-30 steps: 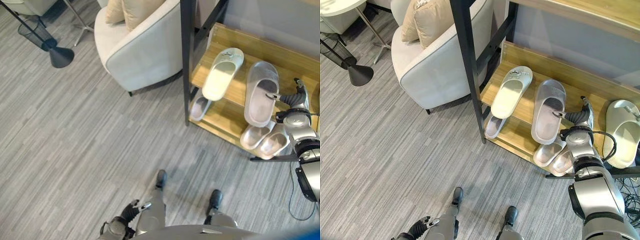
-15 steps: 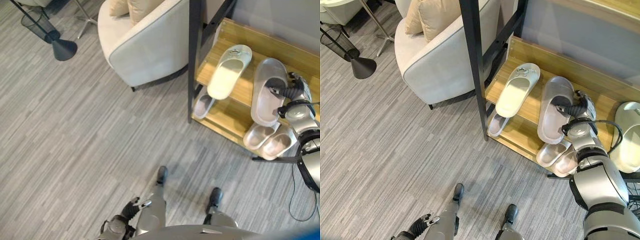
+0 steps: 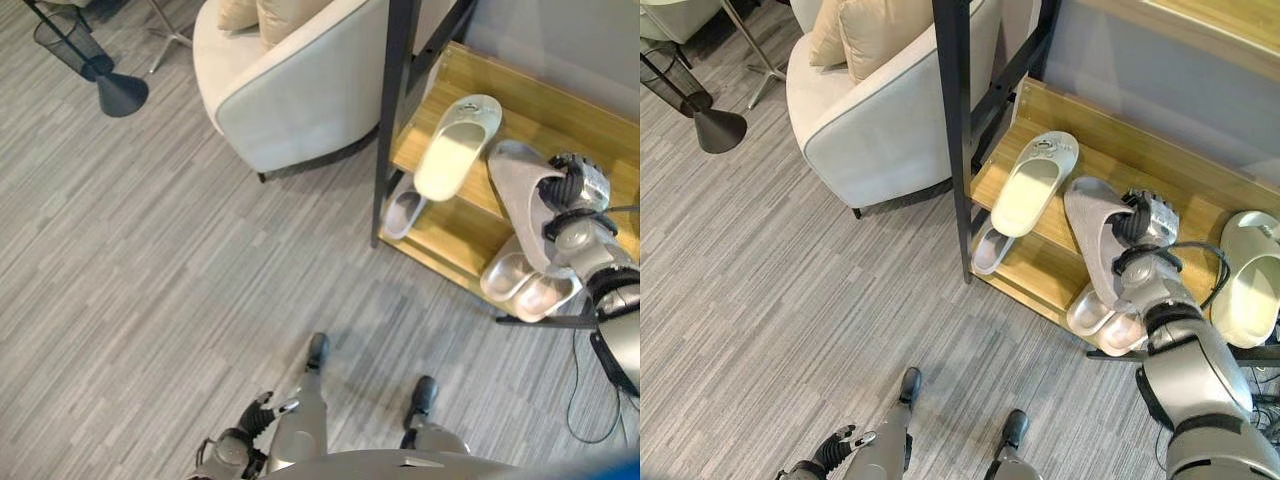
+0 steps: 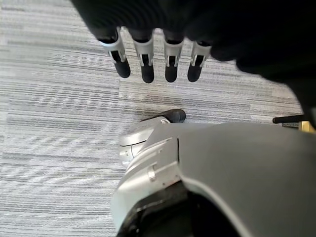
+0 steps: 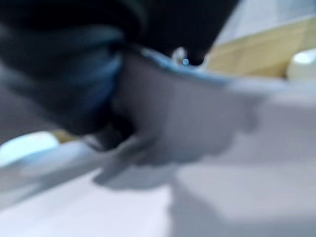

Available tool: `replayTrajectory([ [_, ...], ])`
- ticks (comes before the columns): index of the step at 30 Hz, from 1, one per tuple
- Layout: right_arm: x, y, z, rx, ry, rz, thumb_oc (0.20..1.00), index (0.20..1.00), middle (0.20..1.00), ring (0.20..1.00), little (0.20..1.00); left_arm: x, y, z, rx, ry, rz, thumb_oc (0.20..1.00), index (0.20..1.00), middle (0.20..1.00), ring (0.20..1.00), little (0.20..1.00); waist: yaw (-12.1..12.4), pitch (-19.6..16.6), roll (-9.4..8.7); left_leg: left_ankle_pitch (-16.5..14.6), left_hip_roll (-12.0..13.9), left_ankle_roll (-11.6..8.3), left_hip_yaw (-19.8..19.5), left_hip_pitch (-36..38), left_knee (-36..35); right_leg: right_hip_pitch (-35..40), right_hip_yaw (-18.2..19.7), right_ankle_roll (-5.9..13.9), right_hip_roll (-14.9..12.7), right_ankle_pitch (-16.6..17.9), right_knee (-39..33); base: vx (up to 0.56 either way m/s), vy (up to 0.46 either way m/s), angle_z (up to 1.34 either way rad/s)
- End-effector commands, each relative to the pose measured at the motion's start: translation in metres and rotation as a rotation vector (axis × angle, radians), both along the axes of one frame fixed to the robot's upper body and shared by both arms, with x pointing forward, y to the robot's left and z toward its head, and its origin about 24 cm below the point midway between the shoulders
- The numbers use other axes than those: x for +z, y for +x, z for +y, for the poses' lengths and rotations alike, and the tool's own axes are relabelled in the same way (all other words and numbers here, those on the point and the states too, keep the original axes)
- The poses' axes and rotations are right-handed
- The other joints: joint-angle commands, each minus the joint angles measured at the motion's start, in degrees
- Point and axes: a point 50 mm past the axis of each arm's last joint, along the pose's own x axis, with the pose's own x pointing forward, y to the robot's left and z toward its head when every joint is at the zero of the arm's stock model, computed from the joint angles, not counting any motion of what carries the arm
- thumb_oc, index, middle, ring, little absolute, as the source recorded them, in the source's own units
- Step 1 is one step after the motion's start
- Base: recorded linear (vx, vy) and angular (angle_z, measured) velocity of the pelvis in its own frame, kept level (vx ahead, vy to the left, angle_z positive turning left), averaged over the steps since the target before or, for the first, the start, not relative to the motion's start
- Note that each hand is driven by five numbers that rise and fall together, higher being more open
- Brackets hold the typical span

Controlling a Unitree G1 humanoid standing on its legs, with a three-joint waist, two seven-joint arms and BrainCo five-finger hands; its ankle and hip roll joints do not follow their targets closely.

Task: Arrange the slippers neatly on the shoe rack.

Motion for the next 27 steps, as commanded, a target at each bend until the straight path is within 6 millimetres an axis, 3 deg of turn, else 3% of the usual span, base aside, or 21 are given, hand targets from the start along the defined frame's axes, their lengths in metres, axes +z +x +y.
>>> replayTrajectory([
  [1, -0.007, -0.013, 0.013, 0.068, -0.037, -0.084, 0.2, 0.2, 0.2, 0.2, 0.2, -0.005, 0.001, -0.03, -0.039, -0.03, 0.008, 1.0, 1.0, 1.0, 1.0, 1.0, -0.69, 0.37, -1.59, -0.36, -0.72, -0.5, -0.43, 0.12, 0.19, -0.71, 4.67, 5.64, -4.35, 2.78, 0.28, 0.0, 0.03, 0.01],
  [6, -0.042, -0.058, 0.027, 0.137, 0.025, -0.119, 0.2, 0.2, 0.2, 0.2, 0.2, 0.0, 0.011, -0.011, 0.164, -0.028, -0.047, 1.0, 1.0, 1.0, 1.0, 1.0, -2.9, -0.83, -2.35, -2.07, -0.09, -0.04, 0.51, 2.8, 0.85, 1.26, 5.17, 5.46, -4.51, 2.13, 0.59, 0.02, 0.005, -0.01],
  [11, -0.092, -0.106, 0.039, 0.174, 0.144, 0.036, 0.2, 0.2, 0.2, 0.2, 0.2, 0.017, 0.026, 0.028, 0.343, 0.001, -0.192, 1.0, 1.0, 1.0, 1.0, 1.0, -4.03, -3.03, -3.06, -3.78, 0.8, 0.36, 1.92, 6.86, 1.52, 4.39, 5.5, 5.33, -4.44, 0.97, 0.87, 0.06, -0.011, -0.1],
  [17, -0.136, -0.149, 0.057, 0.219, 0.314, 0.233, 0.2, 0.2, 0.2, 0.2, 0.2, 0.025, 0.021, 0.057, 0.64, -0.069, -0.28, 1.0, 1.0, 1.0, 1.0, 1.0, -5.53, -4.97, -4.28, -5.86, 2.78, 0.07, 2.96, 12.93, 3.23, 8.76, 6.28, 4.28, -3.64, -3.18, 5.55, 0.06, -0.068, -0.15],
  [22, -0.149, -0.16, 0.062, 0.222, 0.383, 0.284, 0.2, 0.2, 0.2, 0.2, 0.2, 0.019, 0.003, 0.057, 0.879, -0.174, -0.287, 1.0, 1.0, 1.0, 1.0, 1.0, -6.41, -3.49, -3.83, -7.25, 6.05, -1.15, 1.98, 14.61, 8.81, 10.63, 7.71, 2.44, -1.28, -6.93, 10.07, -0.01, -0.152, -0.1],
  [27, -0.143, -0.155, 0.06, 0.246, 0.36, 0.266, 0.2, 0.2, 0.2, 0.2, 0.2, 0.01, -0.007, 0.042, 0.945, -0.254, -0.241, 1.0, 1.0, 1.0, 1.0, 1.0, -7.74, 1.21, -1.76, -6.56, 8.03, -2.42, 0.0, 10.74, 18.53, 8.73, 7.9, -0.29, 0.9, -10.1, 16.56, -0.16, -0.123, -0.04],
])
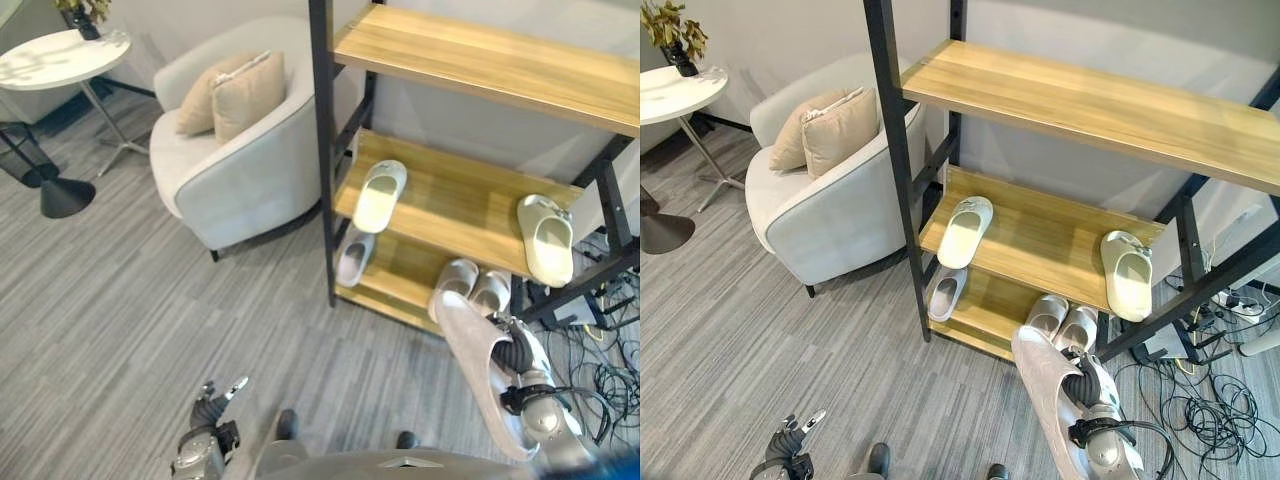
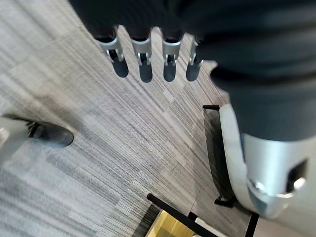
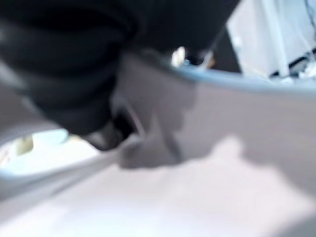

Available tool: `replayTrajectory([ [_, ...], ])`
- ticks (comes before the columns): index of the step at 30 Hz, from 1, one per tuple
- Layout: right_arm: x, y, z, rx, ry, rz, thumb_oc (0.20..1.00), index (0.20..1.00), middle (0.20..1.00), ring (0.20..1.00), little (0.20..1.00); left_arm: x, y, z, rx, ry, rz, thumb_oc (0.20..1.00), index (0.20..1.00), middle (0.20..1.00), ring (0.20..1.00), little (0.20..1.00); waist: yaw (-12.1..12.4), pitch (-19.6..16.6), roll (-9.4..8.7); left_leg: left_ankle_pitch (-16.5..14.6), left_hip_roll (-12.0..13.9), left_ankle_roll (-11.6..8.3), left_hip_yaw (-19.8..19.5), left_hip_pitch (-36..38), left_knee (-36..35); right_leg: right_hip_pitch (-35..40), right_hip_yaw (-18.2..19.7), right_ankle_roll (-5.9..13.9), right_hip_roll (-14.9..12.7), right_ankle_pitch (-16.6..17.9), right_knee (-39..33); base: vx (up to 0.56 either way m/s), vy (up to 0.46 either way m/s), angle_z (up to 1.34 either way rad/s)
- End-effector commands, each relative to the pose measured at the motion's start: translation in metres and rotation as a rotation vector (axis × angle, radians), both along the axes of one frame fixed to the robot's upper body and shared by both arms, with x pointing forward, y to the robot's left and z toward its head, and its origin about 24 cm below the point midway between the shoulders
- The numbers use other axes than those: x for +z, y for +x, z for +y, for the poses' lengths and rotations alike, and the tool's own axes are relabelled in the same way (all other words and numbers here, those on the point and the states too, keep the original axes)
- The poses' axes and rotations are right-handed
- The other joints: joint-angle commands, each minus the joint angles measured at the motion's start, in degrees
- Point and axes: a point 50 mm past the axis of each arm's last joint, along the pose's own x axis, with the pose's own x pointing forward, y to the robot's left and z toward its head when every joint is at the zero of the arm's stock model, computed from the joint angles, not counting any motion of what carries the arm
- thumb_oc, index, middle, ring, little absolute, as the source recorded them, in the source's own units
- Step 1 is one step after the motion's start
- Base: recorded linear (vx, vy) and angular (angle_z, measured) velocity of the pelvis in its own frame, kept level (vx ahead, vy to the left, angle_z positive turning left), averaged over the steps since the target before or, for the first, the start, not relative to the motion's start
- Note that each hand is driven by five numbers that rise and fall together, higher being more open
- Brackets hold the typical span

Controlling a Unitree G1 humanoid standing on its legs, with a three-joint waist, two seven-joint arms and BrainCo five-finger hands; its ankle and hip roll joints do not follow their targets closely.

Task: Arrange the slippers neatly on the shoe rack.

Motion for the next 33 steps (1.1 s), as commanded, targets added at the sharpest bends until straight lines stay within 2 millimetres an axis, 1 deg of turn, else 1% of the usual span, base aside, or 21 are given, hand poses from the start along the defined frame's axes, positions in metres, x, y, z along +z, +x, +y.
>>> replayTrajectory([
  [1, 0.027, 0.019, 0.001, 0.059, -0.003, -0.145, 0.2, 0.2, 0.2, 0.2, 0.2, 0.0, 0.009, -0.006, 0.05, -0.046, -0.051, 1.0, 1.0, 1.0, 1.0, 1.0, -0.41, 3.84, 1.15, -1.55, 5.0, -1.67, -4.54, -7.84, 17.7, -5.91, 3.13, -0.04, -0.37, -7.72, 14.95, -0.25, -0.03, 0.05],
  [3, 0.029, 0.026, 0.001, 0.061, -0.001, -0.155, 0.2, 0.2, 0.2, 0.2, 0.2, 0.001, 0.017, -0.008, 0.062, -0.056, -0.079, 1.0, 1.0, 1.0, 1.0, 1.0, -0.79, 5.82, 1.36, 0.49, 4.76, -1.82, -5.42, -12.37, 21.04, -9.42, 3.42, -0.44, -0.97, -8.31, 17.73, -0.2, 0.037, 0.04],
  [5, 0.03, 0.03, 0.001, 0.063, 0.003, -0.154, 0.2, 0.2, 0.2, 0.2, 0.2, 0.002, 0.023, -0.01, 0.076, -0.064, -0.093, 1.0, 1.0, 1.0, 1.0, 1.0, -1.18, 5.46, 1.74, 1.05, 5.75, -1.68, -4.78, -14.68, 16.65, -12.91, 4.57, 0.16, -1.54, -8.65, 19.54, -0.02, 0.104, -0.01],
  [6, 0.03, 0.03, 0.001, 0.063, 0.003, -0.154, 0.2, 0.2, 0.2, 0.2, 0.2, 0.002, 0.023, -0.01, 0.076, -0.064, -0.093, 1.0, 1.0, 1.0, 1.0, 1.0, -1.13, 5.4, 1.71, 1.07, 5.75, -1.67, -4.72, -14.69, 16.61, -13.0, 4.63, 0.16, -1.56, -8.67, 19.59, 0.06, 0.22, -0.08],
  [7, 0.031, 0.034, 0.002, 0.069, 0.0, -0.157, 0.2, 0.2, 0.2, 0.2, 0.2, 0.006, 0.031, -0.007, 0.058, -0.042, -0.107, 1.0, 1.0, 1.0, 1.0, 1.0, -0.66, 5.22, 2.23, 4.76, 7.95, -1.56, -3.87, -16.34, 10.69, -14.18, 5.89, 1.18, -1.19, -8.81, 20.2, 0.04, 0.167, -0.16],
  [8, 0.031, 0.035, 0.002, 0.069, 0.0, -0.158, 0.2, 0.2, 0.2, 0.2, 0.2, 0.006, 0.031, -0.007, 0.059, -0.042, -0.107, 1.0, 1.0, 1.0, 1.0, 1.0, -0.43, 5.12, 2.1, 4.93, 8.0, -1.58, -3.51, -16.14, 10.31, -14.46, 6.18, 1.16, -1.23, -8.88, 20.39, 0.08, 0.276, -0.24],
  [9, 0.031, 0.037, 0.001, 0.057, -0.002, -0.164, 0.2, 0.2, 0.2, 0.2, 0.2, 0.008, 0.037, -0.006, 0.04, -0.032, -0.117, 1.0, 1.0, 1.0, 1.0, 1.0, -0.05, 5.24, 2.22, 5.96, 9.07, -1.39, -2.73, -17.31, 6.86, -14.89, 7.09, 1.69, -1.52, -9.31, 20.87, 0.13, 0.211, -0.33],
  [10, 0.029, 0.036, 0.003, 0.056, 0.015, -0.155, 0.2, 0.2, 0.2, 0.2, 0.2, 0.008, 0.035, -0.005, 0.055, -0.029, -0.12, 1.0, 1.0, 1.0, 1.0, 1.0, 0.34, 4.89, 2.76, 5.71, 9.05, -1.11, -2.9, -16.34, 4.02, -15.21, 8.82, 2.02, -1.15, -9.82, 21.44, 0.18, 0.301, -0.42],
  [11, 0.027, 0.034, 0.004, 0.054, 0.022, -0.147, 0.2, 0.2, 0.2, 0.2, 0.2, 0.008, 0.034, -0.006, 0.07, -0.034, -0.12, 1.0, 1.0, 1.0, 1.0, 1.0, 0.17, 4.85, 3.08, 6.16, 8.9, -1.62, -3.7, -15.76, 2.49, -15.29, 9.95, 2.33, -1.3, -10.27, 22.1, 0.18, 0.257, -0.57],
  [13, 0.023, 0.03, 0.005, 0.044, 0.032, -0.13, 0.2, 0.2, 0.2, 0.2, 0.2, 0.01, 0.042, -0.007, 0.065, -0.027, -0.136, 1.0, 1.0, 1.0, 1.0, 1.0, -0.36, 4.87, 2.92, 6.59, 8.29, -1.99, -3.03, -15.42, 2.6, -16.01, 10.6, 3.03, -2.56, -10.06, 22.37, 0.09, 0.247, -0.45],
  [14, 0.025, 0.033, 0.01, 0.035, 0.069, -0.151, 0.2, 0.2, 0.2, 0.2, 0.2, 0.016, 0.057, -0.009, 0.047, -0.014, -0.175, 1.0, 1.0, 1.0, 1.0, 1.0, -0.85, 6.36, 2.45, 5.77, 6.93, -1.93, -2.03, -16.96, 4.61, -17.94, 11.63, 3.49, -4.01, -8.95, 22.55, -0.02, 0.266, -0.09],
  [17, 0.032, 0.047, 0.022, 0.045, 0.106, -0.201, 0.2, 0.2, 0.2, 0.2, 0.2, 0.029, 0.081, -0.01, 0.02, 0.014, -0.254, 1.0, 1.0, 1.0, 1.0, 1.0, -0.63, 9.01, 1.3, 4.22, 5.38, -1.68, -1.22, -21.13, 9.18, -21.64, 13.7, 4.27, -5.18, -6.7, 22.01, -0.1, 0.193, -0.12],
  [20, 0.039, 0.059, 0.028, 0.046, 0.125, -0.238, 0.2, 0.2, 0.2, 0.2, 0.2, 0.04, 0.097, -0.012, -0.004, 0.021, -0.325, 1.0, 1.0, 1.0, 1.0, 1.0, -0.12, 10.64, 0.58, 2.4, 4.16, -1.11, -1.0, -24.4, 12.48, -23.44, 14.4, 4.58, -6.34, -4.85, 20.63, -0.05, 0.153, -0.17],
  [24, 0.051, 0.073, 0.031, 0.036, 0.158, -0.297, 0.2, 0.2, 0.2, 0.2, 0.2, 0.054, 0.114, -0.012, -0.021, 0.022, -0.406, 1.0, 1.0, 1.0, 1.0, 1.0, 0.33, 12.38, -0.76, -0.99, 2.66, -0.06, -1.95, -29.47, 19.01, -25.5, 14.22, 4.93, -8.12, -3.82, 20.46, 0.01, 0.142, -0.05],
  [26, 0.051, 0.073, 0.032, 0.008, 0.187, -0.312, 0.2, 0.2, 0.2, 0.2, 0.2, 0.06, 0.121, -0.011, -0.024, 0.03, -0.434, 1.0, 1.0, 1.0, 1.0, 1.0, 0.75, 12.93, -1.66, -3.5, 1.93, 0.38, -2.56, -31.73, 23.0, -25.47, 13.43, 5.35, -9.2, -3.87, 21.15, 0.06, 0.123, 0.04],
  [27, 0.049, 0.072, 0.032, -0.013, 0.204, -0.314, 0.2, 0.2, 0.2, 0.2, 0.2, 0.065, 0.128, -0.012, -0.044, 0.038, -0.455, 1.0, 1.0, 1.0, 1.0, 1.0, 1.13, 12.97, -2.28, -4.84, 1.46, 0.77, -2.82, -32.54, 24.53, -25.57, 12.94, 5.66, -9.76, -3.25, 21.69, 0.04, 0.075, 0.04],
  [28, 0.048, 0.075, 0.034, -0.024, 0.23, -0.311, 0.2, 0.2, 0.2, 0.2, 0.2, 0.069, 0.132, -0.01, -0.037, 0.042, -0.463, 1.0, 1.0, 1.0, 1.0, 1.0, 1.15, 13.79, -2.85, -6.01, 1.25, 1.18, -2.7, -33.38, 26.32, -26.98, 12.67, 6.13, -10.4, -1.38, 23.65, 0.01, 0.036, 0.09],
  [29, 0.048, 0.075, 0.034, -0.024, 0.23, -0.311, 0.2, 0.2, 0.2, 0.2, 0.2, 0.069, 0.133, -0.01, -0.037, 0.043, -0.463, 1.0, 1.0, 1.0, 1.0, 1.0, 1.15, 13.77, -2.86, -6.06, 1.24, 1.19, -2.69, -33.47, 26.41, -27.06, 12.7, 6.15, -10.41, -1.4, 23.7, -0.03, 0.058, 0.16],
  [31, 0.051, 0.08, 0.039, -0.031, 0.272, -0.333, 0.2, 0.2, 0.2, 0.2, 0.2, 0.075, 0.14, -0.004, -0.02, 0.055, -0.481, 1.0, 1.0, 1.0, 1.0, 1.0, 1.74, 14.75, -3.1, -7.29, 1.64, 1.8, -3.56, -35.79, 29.08, -30.05, 11.93, 7.21, -11.31, 1.55, 27.45, -0.01, 0.035, 0.18],
  [32, 0.054, 0.082, 0.04, -0.035, 0.284, -0.352, 0.2, 0.2, 0.2, 0.2, 0.2, 0.08, 0.145, -0.003, -0.021, 0.057, -0.501, 1.0, 1.0, 1.0, 1.0, 1.0, 2.46, 15.07, -3.15, -8.0, 1.96, 1.84, -3.85, -36.73, 30.19, -30.88, 10.64, 6.99, -11.87, 1.54, 27.96, -0.02, 0.022, 0.07],
  [33, 0.062, 0.091, 0.044, -0.024, 0.304, -0.385, 0.2, 0.2, 0.2, 0.2, 0.2, 0.085, 0.151, -0.003, -0.01, 0.049, -0.529, 1.0, 1.0, 1.0, 1.0, 1.0, 2.54, 16.16, -3.62, -8.86, 2.01, 1.77, -4.15, -37.85, 31.42, -32.43, 8.8, 6.47, -12.7, 2.81, 27.5, 0.02, -0.038, -0.04],
])
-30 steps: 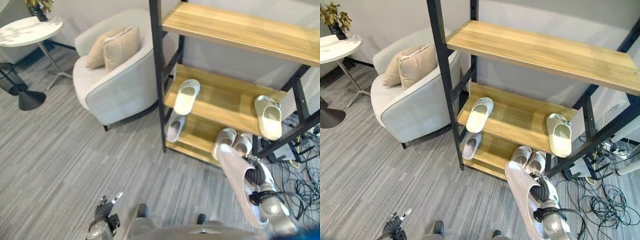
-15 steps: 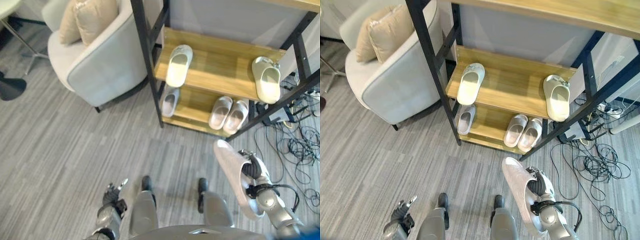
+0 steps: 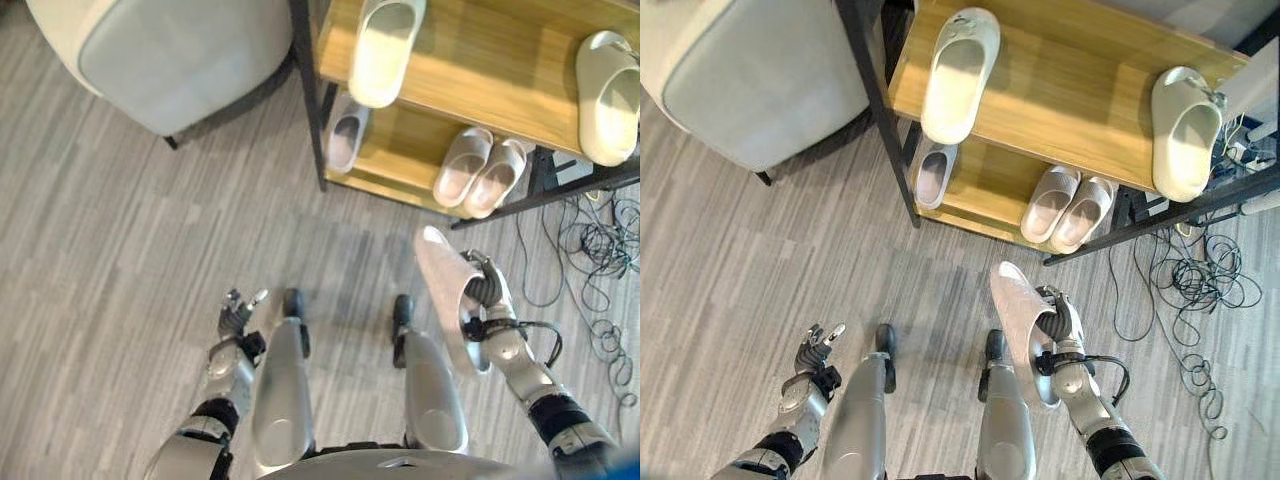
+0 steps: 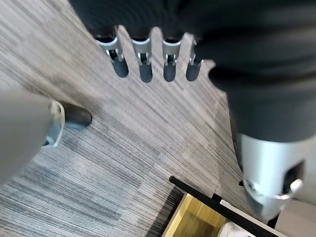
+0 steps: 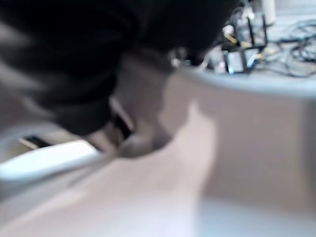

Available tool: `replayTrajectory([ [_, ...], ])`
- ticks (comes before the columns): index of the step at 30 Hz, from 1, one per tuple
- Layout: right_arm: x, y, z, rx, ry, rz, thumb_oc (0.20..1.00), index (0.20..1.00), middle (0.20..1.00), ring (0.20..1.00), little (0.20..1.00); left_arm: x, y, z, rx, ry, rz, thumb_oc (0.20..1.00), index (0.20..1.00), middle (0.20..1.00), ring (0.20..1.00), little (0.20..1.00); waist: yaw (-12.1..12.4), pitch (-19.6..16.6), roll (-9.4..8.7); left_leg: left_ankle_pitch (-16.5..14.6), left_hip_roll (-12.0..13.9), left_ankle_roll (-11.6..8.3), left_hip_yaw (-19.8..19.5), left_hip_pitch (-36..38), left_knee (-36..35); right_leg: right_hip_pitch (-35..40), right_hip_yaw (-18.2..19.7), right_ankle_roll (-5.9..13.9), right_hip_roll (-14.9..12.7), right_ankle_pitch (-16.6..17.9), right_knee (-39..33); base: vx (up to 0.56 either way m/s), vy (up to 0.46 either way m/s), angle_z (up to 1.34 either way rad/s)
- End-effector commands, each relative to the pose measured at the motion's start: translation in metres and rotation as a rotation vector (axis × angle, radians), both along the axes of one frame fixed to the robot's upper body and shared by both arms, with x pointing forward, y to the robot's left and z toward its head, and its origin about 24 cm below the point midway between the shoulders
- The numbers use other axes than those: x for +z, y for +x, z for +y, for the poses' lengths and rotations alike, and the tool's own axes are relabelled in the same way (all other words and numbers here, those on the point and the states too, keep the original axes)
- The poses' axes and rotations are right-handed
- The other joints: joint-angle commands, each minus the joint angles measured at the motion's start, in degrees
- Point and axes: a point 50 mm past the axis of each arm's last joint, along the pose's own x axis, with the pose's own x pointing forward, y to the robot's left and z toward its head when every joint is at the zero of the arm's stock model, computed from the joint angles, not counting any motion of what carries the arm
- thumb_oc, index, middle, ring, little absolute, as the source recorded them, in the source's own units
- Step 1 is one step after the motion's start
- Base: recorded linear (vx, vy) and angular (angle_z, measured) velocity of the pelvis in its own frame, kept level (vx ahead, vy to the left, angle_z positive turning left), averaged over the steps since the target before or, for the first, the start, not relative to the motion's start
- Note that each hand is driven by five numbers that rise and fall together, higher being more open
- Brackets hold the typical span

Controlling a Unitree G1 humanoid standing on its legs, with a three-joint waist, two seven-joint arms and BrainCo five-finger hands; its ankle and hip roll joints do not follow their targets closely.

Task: Arrange the slippers neatly on the shoe rack.

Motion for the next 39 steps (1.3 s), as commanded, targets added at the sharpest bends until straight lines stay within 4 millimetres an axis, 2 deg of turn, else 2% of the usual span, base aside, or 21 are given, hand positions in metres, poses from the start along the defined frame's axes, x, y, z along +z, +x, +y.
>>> replayTrajectory([
  [1, 0.03, 0.017, 0.009, -0.002, 0.107, -0.167, 0.2, 0.2, 0.2, 0.2, 0.2, 0.014, 0.006, 0.021, 0.064, 0.018, -0.06, 1.0, 1.0, 1.0, 1.0, 1.0, 1.83, 0.54, -2.29, 0.42, 2.83, -3.4, -6.51, -3.96, -0.14, 0.61, -3.26, 5.72, -9.32, 7.02, -0.33, 0.03, -0.046, -0.08],
  [2, 0.031, 0.018, 0.01, 0.0, 0.108, -0.17, 0.2, 0.2, 0.2, 0.2, 0.2, 0.015, 0.007, 0.022, 0.065, 0.017, -0.063, 1.0, 1.0, 1.0, 1.0, 1.0, 1.82, 0.66, -2.15, -0.16, 3.01, -3.44, -6.66, -4.1, 0.33, 0.74, -3.37, 5.78, -9.12, 6.82, -0.33, 0.04, -0.053, -0.22],
  [3, 0.041, 0.028, 0.014, 0.021, 0.104, -0.202, 0.2, 0.2, 0.2, 0.2, 0.2, 0.019, 0.011, 0.027, 0.088, 0.015, -0.075, 1.0, 1.0, 1.0, 1.0, 1.0, 1.6, 1.72, -1.95, -0.48, 3.4, -3.62, -6.64, -4.46, 0.28, -0.93, -4.44, 6.03, -9.87, 8.74, -2.12, 0.01, -0.04, -0.23],
  [4, 0.047, 0.035, 0.019, 0.046, 0.097, -0.216, 0.2, 0.2, 0.2, 0.2, 0.2, 0.025, 0.019, 0.026, 0.095, 0.004, -0.098, 1.0, 1.0, 1.0, 1.0, 1.0, 1.67, 2.46, -1.91, -0.37, 3.97, -3.79, -6.89, -4.98, 0.53, -1.41, -5.15, 6.36, -10.15, 9.15, -3.67, -0.03, -0.04, -0.25],
  [5, 0.052, 0.037, 0.02, 0.049, 0.086, -0.239, 0.2, 0.2, 0.2, 0.2, 0.2, 0.028, 0.021, 0.029, 0.13, -0.016, -0.114, 1.0, 1.0, 1.0, 1.0, 1.0, 1.51, 3.27, -1.49, -0.2, 3.68, -4.02, -7.87, -5.83, 0.58, -2.96, -4.0, 6.73, -9.88, 9.49, -3.88, -0.04, -0.031, -0.15],
  [7, 0.068, 0.044, 0.025, 0.089, 0.029, -0.291, 0.2, 0.2, 0.2, 0.2, 0.2, 0.04, 0.037, 0.018, 0.134, -0.068, -0.187, 1.0, 1.0, 1.0, 1.0, 1.0, 0.79, 3.86, -1.93, -0.26, 2.71, -4.58, -7.8, -7.9, 1.29, -4.18, -2.83, 6.52, -9.86, 9.2, -4.8, -0.05, -0.029, -0.16],
  [12, 0.091, 0.053, 0.027, 0.094, 0.022, -0.373, 0.2, 0.2, 0.2, 0.2, 0.2, 0.066, 0.06, -0.007, 0.084, -0.119, -0.311, 1.0, 1.0, 1.0, 1.0, 1.0, -1.12, 3.44, -0.75, 2.03, 1.73, -5.47, -9.18, -16.58, 2.09, -15.21, -0.07, 5.69, -9.4, 6.74, 2.24, -0.05, -0.085, 0.15],
  [13, 0.098, 0.058, 0.025, 0.078, 0.048, -0.385, 0.2, 0.2, 0.2, 0.2, 0.2, 0.073, 0.065, -0.015, 0.069, -0.145, -0.345, 1.0, 1.0, 1.0, 1.0, 1.0, -1.32, 1.99, -0.21, 2.81, 1.72, -5.72, -9.8, -20.3, 1.96, -19.99, 0.49, 5.43, -9.43, 5.69, 4.88, -0.03, -0.083, 0.23],
  [16, 0.116, 0.071, 0.023, 0.057, 0.056, -0.424, 0.2, 0.2, 0.2, 0.2, 0.2, 0.087, 0.073, -0.031, 0.034, -0.201, -0.409, 1.0, 1.0, 1.0, 1.0, 1.0, -0.92, 0.04, 0.71, 3.22, 1.25, -5.88, -10.35, -25.78, 2.96, -26.63, 1.85, 5.12, -9.53, 3.64, 9.38, -0.02, -0.052, 0.21],
  [18, 0.122, 0.074, 0.022, 0.045, 0.054, -0.435, 0.2, 0.2, 0.2, 0.2, 0.2, 0.09, 0.074, -0.035, 0.027, -0.224, -0.429, 1.0, 1.0, 1.0, 1.0, 1.0, -0.87, -0.42, 0.9, 3.15, 1.17, -5.77, -10.66, -27.63, 3.77, -29.2, 2.46, 5.05, -9.56, 2.77, 11.55, 0.0, -0.027, 0.12],
  [23, 0.162, 0.097, 0.018, -0.02, -0.044, -0.522, 0.2, 0.2, 0.2, 0.2, 0.2, 0.102, 0.081, -0.054, -0.023, -0.272, -0.466, 1.0, 1.0, 1.0, 1.0, 1.0, -0.14, -3.52, 1.52, 1.69, -0.55, -5.42, -11.95, -37.61, 10.18, -41.44, 5.49, 3.82, -9.36, -1.5, 22.03, 0.01, -0.042, 0.12],
  [27, 0.179, 0.104, 0.022, -0.028, -0.022, -0.551, 0.2, 0.2, 0.2, 0.2, 0.2, 0.103, 0.081, -0.061, -0.03, -0.297, -0.468, 1.0, 1.0, 1.0, 1.0, 1.0, 0.16, -5.1, 1.47, 0.73, -1.44, -5.27, -12.43, -41.78, 13.4, -46.58, 6.83, 3.4, -9.44, -3.06, 26.17, 0.01, -0.028, 0.09],
  [29, 0.196, 0.111, 0.021, -0.044, -0.037, -0.574, 0.2, 0.2, 0.2, 0.2, 0.2, 0.101, 0.08, -0.073, -0.052, -0.372, -0.465, 1.0, 1.0, 1.0, 1.0, 1.0, 0.53, -5.68, 1.45, 0.02, -2.15, -5.29, -12.86, -44.82, 16.3, -50.08, 7.96, 2.69, -9.88, -4.4, 29.34, 0.04, -0.022, 0.04],
  [36, 0.216, 0.115, 0.014, -0.088, -0.042, -0.617, 0.2, 0.2, 0.2, 0.2, 0.2, 0.104, 0.07, -0.093, -0.112, -0.438, -0.49, 1.0, 1.0, 1.0, 1.0, 1.0, 0.88, -6.58, 1.46, -2.97, -4.47, -4.74, -13.88, -51.61, 24.57, -57.98, 10.77, 1.74, -10.19, -8.27, 38.38, 0.07, -0.006, 0.08],
  [38, 0.214, 0.113, 0.013, -0.099, -0.04, -0.627, 0.2, 0.2, 0.2, 0.2, 0.2, 0.096, 0.062, -0.095, -0.103, -0.475, -0.473, 1.0, 1.0, 1.0, 1.0, 1.0, 1.05, -6.22, 1.33, -4.0, -4.72, -4.56, -13.94, -53.02, 26.97, -59.65, 11.57, 1.5, -10.22, -9.43, 41.01, 0.08, 0.013, 0.06],
  [39, 0.215, 0.112, 0.011, -0.105, -0.048, -0.634, 0.2, 0.2, 0.2, 0.2, 0.2, 0.099, 0.06, -0.098, -0.112, -0.526, -0.498, 1.0, 1.0, 1.0, 1.0, 1.0, 1.13, -5.66, 1.2, -4.56, -5.06, -4.55, -13.89, -53.06, 28.22, -60.3, 12.14, 1.25, -10.31, -10.07, 42.89, 0.1, 0.003, -0.02],
])
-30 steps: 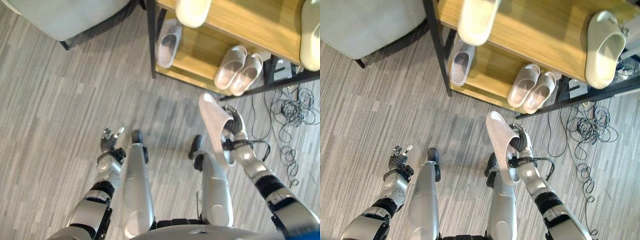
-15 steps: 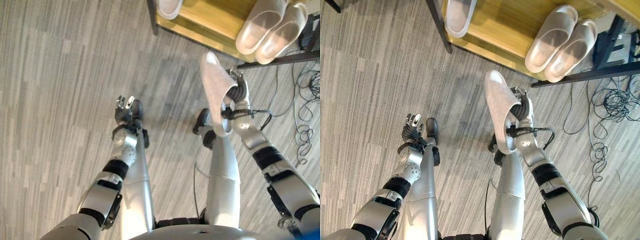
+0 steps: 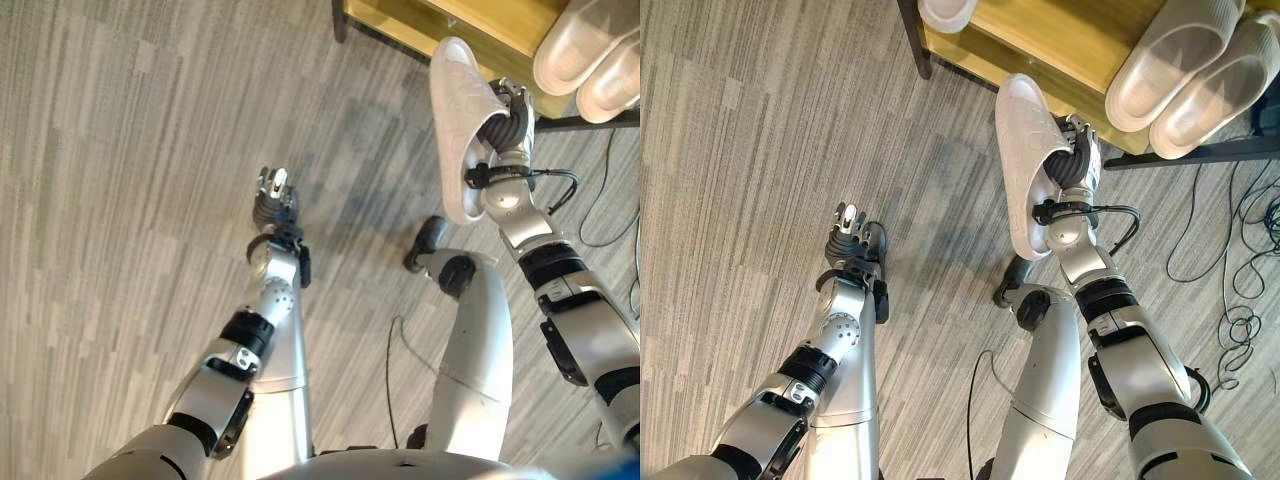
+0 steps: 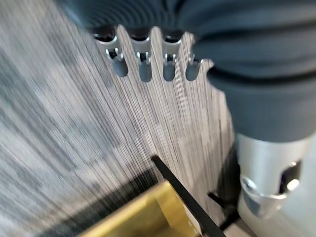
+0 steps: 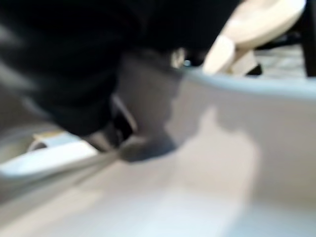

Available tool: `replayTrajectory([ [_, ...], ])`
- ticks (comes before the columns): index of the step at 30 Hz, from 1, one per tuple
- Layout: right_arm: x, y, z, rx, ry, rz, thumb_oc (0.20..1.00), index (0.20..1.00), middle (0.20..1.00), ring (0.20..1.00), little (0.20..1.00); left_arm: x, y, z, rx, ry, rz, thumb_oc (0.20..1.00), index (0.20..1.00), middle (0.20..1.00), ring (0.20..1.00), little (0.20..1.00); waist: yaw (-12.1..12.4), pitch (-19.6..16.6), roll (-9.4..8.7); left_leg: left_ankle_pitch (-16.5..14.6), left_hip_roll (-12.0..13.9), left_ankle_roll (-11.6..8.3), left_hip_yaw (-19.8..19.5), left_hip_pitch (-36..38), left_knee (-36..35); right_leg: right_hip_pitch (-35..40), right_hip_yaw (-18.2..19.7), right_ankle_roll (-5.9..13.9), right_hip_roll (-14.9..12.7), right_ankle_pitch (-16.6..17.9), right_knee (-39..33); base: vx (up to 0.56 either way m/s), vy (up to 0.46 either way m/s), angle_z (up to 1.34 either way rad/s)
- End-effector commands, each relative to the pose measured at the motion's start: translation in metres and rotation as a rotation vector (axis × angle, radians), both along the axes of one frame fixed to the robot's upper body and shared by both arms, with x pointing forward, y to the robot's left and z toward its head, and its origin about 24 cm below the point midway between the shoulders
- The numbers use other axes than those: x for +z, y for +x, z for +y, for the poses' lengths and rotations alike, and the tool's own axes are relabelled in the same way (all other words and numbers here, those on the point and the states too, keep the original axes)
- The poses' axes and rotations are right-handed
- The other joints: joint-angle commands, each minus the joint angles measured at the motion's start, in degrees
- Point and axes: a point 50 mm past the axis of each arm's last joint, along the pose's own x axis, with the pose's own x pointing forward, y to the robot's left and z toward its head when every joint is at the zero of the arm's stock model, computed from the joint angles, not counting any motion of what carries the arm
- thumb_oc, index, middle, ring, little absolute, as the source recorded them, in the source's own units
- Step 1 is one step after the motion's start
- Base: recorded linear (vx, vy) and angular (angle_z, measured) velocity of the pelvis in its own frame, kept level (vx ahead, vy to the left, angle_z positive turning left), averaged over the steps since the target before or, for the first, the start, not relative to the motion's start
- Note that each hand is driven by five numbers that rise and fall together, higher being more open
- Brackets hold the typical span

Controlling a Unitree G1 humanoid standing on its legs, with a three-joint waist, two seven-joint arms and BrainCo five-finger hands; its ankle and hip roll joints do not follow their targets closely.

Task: Arrange the slippers neatly on the shoe rack.

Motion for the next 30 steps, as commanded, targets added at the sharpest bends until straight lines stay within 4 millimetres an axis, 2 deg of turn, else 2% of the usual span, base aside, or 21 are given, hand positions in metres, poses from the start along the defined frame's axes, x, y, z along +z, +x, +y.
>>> replayTrajectory([
  [1, 0.02, -0.006, -0.004, -0.022, -0.015, -0.113, 0.2, 0.2, 0.2, 0.2, 0.2, -0.035, -0.028, 0.002, -0.002, -0.027, 0.07, 1.0, 1.0, 1.0, 1.0, 1.0, -0.99, 0.2, 0.58, -3.32, -0.54, -1.01, -7.12, -0.23, 1.67, -1.37, 12.63, 6.46, 1.45, 1.37, -1.49, 0.09, -0.022, -0.05],
  [3, 0.025, -0.006, -0.014, -0.067, -0.034, -0.127, 0.2, 0.2, 0.2, 0.2, 0.2, -0.013, -0.024, 0.004, -0.017, 0.056, -0.024, 1.0, 1.0, 1.0, 1.0, 1.0, -0.9, 1.17, 0.52, -4.44, -1.02, -0.93, -6.68, -0.24, 4.17, -2.16, 13.69, 6.13, 1.54, 0.15, 1.53, 0.08, -0.018, 0.03],
  [7, 0.025, -0.007, -0.017, -0.081, -0.005, -0.132, 0.2, 0.2, 0.2, 0.2, 0.2, 0.012, -0.027, 0.007, -0.03, 0.086, -0.132, 1.0, 1.0, 1.0, 1.0, 1.0, -0.72, 3.17, 0.03, -6.99, -1.29, -0.82, -6.25, -0.24, 8.9, -2.61, 14.85, 5.56, 1.76, -1.81, 6.22, 0.06, -0.009, 0.0],
  [10, 0.027, -0.009, -0.022, -0.095, 0.0, -0.146, 0.2, 0.2, 0.2, 0.2, 0.2, 0.015, -0.028, 0.008, -0.03, 0.084, -0.143, 1.0, 1.0, 1.0, 1.0, 1.0, -0.59, 3.89, 0.32, -7.57, -1.37, -0.77, -6.41, -0.24, 10.37, -2.61, 15.06, 5.52, 1.95, -2.43, 7.51, 0.03, 0.028, -0.01],
  [11, 0.031, -0.011, -0.026, -0.104, 0.008, -0.16, 0.2, 0.2, 0.2, 0.2, 0.2, 0.015, -0.029, 0.01, -0.035, 0.104, -0.145, 1.0, 1.0, 1.0, 1.0, 1.0, -0.41, 4.36, 1.03, -8.13, -1.54, -0.59, -6.74, -0.24, 11.35, -2.61, 15.04, 5.49, 1.7, -2.91, 8.28, 0.02, 0.051, -0.03],
  [13, 0.032, -0.011, -0.028, -0.107, 0.009, -0.162, 0.2, 0.2, 0.2, 0.2, 0.2, 0.012, -0.031, 0.009, -0.043, 0.11, -0.134, 1.0, 1.0, 1.0, 1.0, 1.0, -0.3, 4.63, 1.2, -8.34, -1.49, -0.66, -6.75, -0.24, 11.49, -2.61, 15.16, 5.51, 1.64, -3.11, 8.52, 0.01, 0.022, -0.02],
  [15, 0.036, -0.01, -0.03, -0.111, 0.024, -0.168, 0.2, 0.2, 0.2, 0.2, 0.2, 0.004, -0.036, 0.012, -0.035, 0.032, -0.112, 1.0, 1.0, 1.0, 1.0, 1.0, 0.09, 4.81, 1.79, -8.49, -1.65, -0.74, -6.58, -0.24, 11.73, -2.61, 15.35, 5.67, 1.68, -3.09, 8.79, 0.03, 0.032, -0.01],
  [18, 0.044, -0.008, -0.033, -0.129, 0.021, -0.183, 0.2, 0.2, 0.2, 0.2, 0.2, -0.002, -0.039, 0.013, -0.042, 0.039, -0.091, 1.0, 1.0, 1.0, 1.0, 1.0, 0.42, 4.66, 2.2, -8.5, -1.54, -0.77, -6.55, -0.24, 11.83, -2.61, 15.3, 5.75, 1.55, -3.09, 8.98, 0.0, 0.0, 0.0],
  [19, 0.06, -0.006, -0.033, -0.13, -0.007, -0.208, 0.2, 0.2, 0.2, 0.2, 0.2, -0.012, -0.042, 0.012, -0.064, 0.051, -0.051, 1.0, 1.0, 1.0, 1.0, 1.0, 0.81, 4.49, 2.33, -8.52, -1.26, -0.87, -6.42, -0.24, 11.66, -2.61, 15.38, 5.75, 1.6, -3.2, 9.03, 0.0, 0.0, 0.0],
  [20, 0.061, -0.006, -0.032, -0.129, -0.008, -0.209, 0.2, 0.2, 0.2, 0.2, 0.2, -0.012, -0.042, 0.012, -0.064, 0.049, -0.053, 1.0, 1.0, 1.0, 1.0, 1.0, 0.75, 4.55, 2.39, -8.53, -1.23, -0.88, -6.42, -0.24, 11.67, -2.61, 15.37, 5.74, 1.63, -3.2, 9.02, 0.0, 0.0, 0.0],
  [22, 0.086, 0.005, -0.041, -0.162, 0.01, -0.18, 0.2, 0.2, 0.2, 0.2, 0.2, -0.013, -0.044, 0.013, -0.079, 0.058, -0.053, 1.0, 1.0, 1.0, 1.0, 1.0, 1.74, 4.39, 2.61, -8.44, -1.09, -1.07, -6.54, -0.24, 11.93, -2.61, 15.06, 5.7, 1.54, -3.23, 9.22, 0.0, 0.0, 0.0],
  [26, 0.103, 0.011, -0.043, -0.171, 0.059, -0.166, 0.2, 0.2, 0.2, 0.2, 0.2, -0.015, -0.045, 0.01, -0.106, 0.068, -0.042, 1.0, 1.0, 1.0, 1.0, 1.0, 2.07, 4.65, 2.79, -8.04, -0.99, -1.12, -6.57, -0.24, 11.66, -2.61, 14.93, 5.66, 1.34, -3.02, 8.98, 0.0, 0.0, 0.0],
  [27, 0.114, 0.013, -0.049, -0.18, 0.106, -0.147, 0.2, 0.2, 0.2, 0.2, 0.2, -0.013, -0.044, 0.008, -0.128, 0.078, -0.047, 1.0, 1.0, 1.0, 1.0, 1.0, 2.55, 4.73, 2.85, -7.75, -0.98, -1.37, -6.73, -0.24, 11.25, -2.61, 14.8, 5.77, 1.14, -3.04, 8.82, 0.0, 0.0, 0.0],
  [29, 0.12, 0.013, -0.053, -0.193, 0.115, -0.141, 0.2, 0.2, 0.2, 0.2, 0.2, -0.014, -0.045, 0.006, -0.14, 0.088, -0.044, 1.0, 1.0, 1.0, 1.0, 1.0, 2.76, 4.66, 2.86, -7.57, -0.9, -1.5, -6.64, -0.24, 10.87, -2.61, 14.64, 5.75, 1.01, -3.12, 8.66, 0.02, -0.016, 0.02],
  [30, 0.134, 0.011, -0.059, -0.207, 0.143, -0.143, 0.2, 0.2, 0.2, 0.2, 0.2, -0.016, -0.045, 0.004, -0.162, 0.104, -0.038, 1.0, 1.0, 1.0, 1.0, 1.0, 3.22, 4.47, 2.7, -7.3, -0.91, -1.73, -6.74, -0.24, 10.36, -2.61, 14.4, 5.78, 0.83, -3.16, 8.52, 0.04, -0.04, 0.08],
])
